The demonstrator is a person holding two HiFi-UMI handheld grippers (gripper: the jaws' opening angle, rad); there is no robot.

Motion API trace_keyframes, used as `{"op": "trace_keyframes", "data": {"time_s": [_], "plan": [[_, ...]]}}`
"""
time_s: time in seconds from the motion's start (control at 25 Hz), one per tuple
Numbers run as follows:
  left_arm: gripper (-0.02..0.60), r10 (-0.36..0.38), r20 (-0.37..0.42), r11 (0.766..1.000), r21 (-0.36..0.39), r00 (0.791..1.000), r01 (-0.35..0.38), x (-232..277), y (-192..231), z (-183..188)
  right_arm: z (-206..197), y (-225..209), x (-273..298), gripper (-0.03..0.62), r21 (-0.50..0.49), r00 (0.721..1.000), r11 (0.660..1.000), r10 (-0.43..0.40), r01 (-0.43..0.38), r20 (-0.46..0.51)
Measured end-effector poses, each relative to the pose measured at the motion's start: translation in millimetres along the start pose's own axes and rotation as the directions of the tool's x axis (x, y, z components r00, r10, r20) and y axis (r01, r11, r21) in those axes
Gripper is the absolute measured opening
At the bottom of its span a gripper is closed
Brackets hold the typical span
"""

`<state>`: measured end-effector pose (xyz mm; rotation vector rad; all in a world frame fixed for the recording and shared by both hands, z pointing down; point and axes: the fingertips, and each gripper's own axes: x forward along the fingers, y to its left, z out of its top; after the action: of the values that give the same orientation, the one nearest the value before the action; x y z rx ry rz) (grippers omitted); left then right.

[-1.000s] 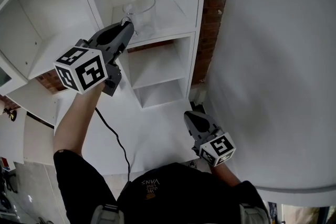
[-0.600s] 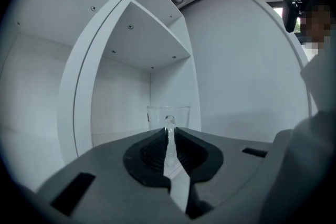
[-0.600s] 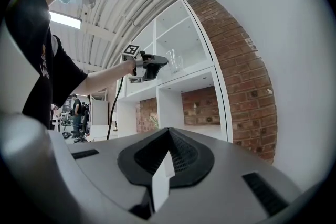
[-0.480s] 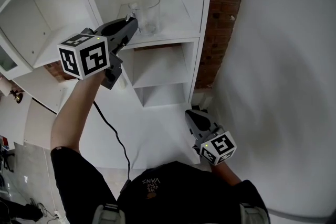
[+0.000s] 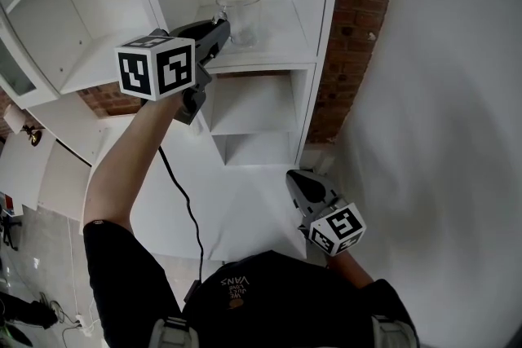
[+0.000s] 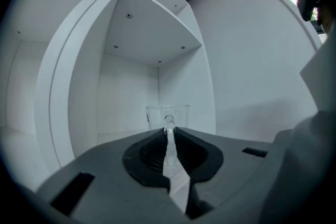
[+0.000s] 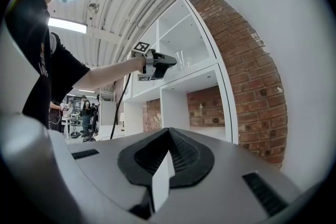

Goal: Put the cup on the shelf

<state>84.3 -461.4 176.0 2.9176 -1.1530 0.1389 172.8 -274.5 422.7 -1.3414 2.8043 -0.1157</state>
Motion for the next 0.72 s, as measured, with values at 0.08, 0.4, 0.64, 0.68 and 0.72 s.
{"op": "trace_keyframes", "data": {"time_s": [0.08, 0.4, 0.64, 0.68, 0.72], "plan": [[0.029, 0.013, -0.01, 1.0, -0.006, 1.0, -0.013, 5.0, 1.4, 0.1, 0.2, -0.6, 0.0, 0.0, 0.002, 1.0, 1.0, 0.008, -0.008, -0.002], [0.029, 0.062, -0.066, 0.998, -0.014, 0.996, -0.063, 25.3, 7.6, 1.7, 1.0, 4.3, 1.1, 0.0, 0.01, 0.999, 0.999, 0.042, -0.042, 0.003], [0.031, 0.098, -0.12, 0.995, -0.02, 0.988, -0.101, 37.4, 13.8, 1.4, -1.0, 5.3, -0.9, 0.0, 0.023, 0.999, 0.998, 0.053, -0.053, 0.006], [0.031, 0.106, -0.133, 0.994, -0.014, 0.985, -0.109, 39.4, 14.6, 1.1, -1.4, 5.9, -0.8, 0.0, 0.025, 0.998, 0.998, 0.055, -0.055, 0.007], [0.031, 0.115, -0.147, 0.993, -0.004, 0.982, -0.117, 41.4, 15.4, 0.8, -1.6, 6.5, -0.8, 0.0, 0.027, 0.998, 0.998, 0.057, -0.057, 0.008]]}}
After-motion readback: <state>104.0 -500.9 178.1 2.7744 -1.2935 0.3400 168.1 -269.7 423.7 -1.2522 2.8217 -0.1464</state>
